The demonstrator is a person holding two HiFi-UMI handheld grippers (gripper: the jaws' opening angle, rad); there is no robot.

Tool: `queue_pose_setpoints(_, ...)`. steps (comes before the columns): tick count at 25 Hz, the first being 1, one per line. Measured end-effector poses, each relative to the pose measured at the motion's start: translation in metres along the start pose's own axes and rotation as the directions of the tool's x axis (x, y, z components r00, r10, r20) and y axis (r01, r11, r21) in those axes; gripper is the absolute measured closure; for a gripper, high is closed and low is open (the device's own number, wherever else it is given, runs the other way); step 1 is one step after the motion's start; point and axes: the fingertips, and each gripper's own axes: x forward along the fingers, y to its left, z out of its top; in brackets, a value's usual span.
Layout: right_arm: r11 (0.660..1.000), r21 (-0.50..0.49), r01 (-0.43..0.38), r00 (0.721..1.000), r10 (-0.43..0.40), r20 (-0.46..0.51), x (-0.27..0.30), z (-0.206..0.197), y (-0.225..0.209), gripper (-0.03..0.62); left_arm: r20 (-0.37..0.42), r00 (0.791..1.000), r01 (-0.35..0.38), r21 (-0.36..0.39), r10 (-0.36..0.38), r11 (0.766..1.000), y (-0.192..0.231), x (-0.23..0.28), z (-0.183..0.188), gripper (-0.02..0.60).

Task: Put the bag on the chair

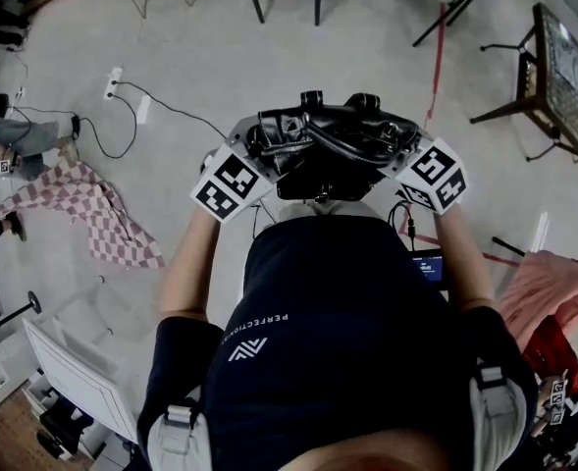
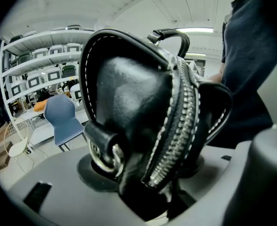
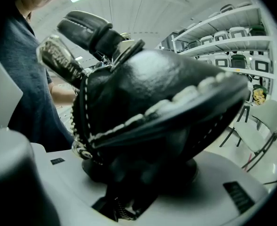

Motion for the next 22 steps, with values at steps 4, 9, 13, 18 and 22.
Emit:
queue_pose_setpoints(4, 1.000, -0.004, -0.005, 1.000, 0.005, 0.023, -0.017, -0.010, -0.013, 0.365, -0.010, 1.000, -0.013, 0.007, 0.013, 1.000, -0.010, 0.016, 0.014, 0.281)
queue_pose_setpoints(9, 1.000, -0.024, -0.011, 0.999, 0.012, 0.041, -0.028, -0.009, -0.035, 0.365, 0.005, 0.999, -0.036, 0.012, 0.036, 0.999, -0.006, 0.032, 0.030, 0.284)
queue_pose_setpoints(13, 0.999, -0.040, -0.006, 0.999, 0.008, 0.051, -0.027, -0.008, -0.042, 0.367, 0.000, 0.999, -0.049, 0.017, 0.049, 0.999, -0.002, 0.037, 0.030, 0.284)
queue_pose_setpoints(18, 1.000, -0.028, -0.003, 0.999, 0.005, 0.054, -0.018, 0.002, -0.056, 0.367, -0.006, 0.999, -0.043, 0.025, 0.043, 0.999, 0.017, 0.038, 0.033, 0.285)
queue_pose_setpoints(22, 1.000, -0.010, 0.003, 0.999, -0.003, 0.048, -0.001, 0.007, -0.072, 0.368, -0.016, 0.999, -0.027, 0.024, 0.028, 0.999, 0.041, 0.046, 0.028, 0.285)
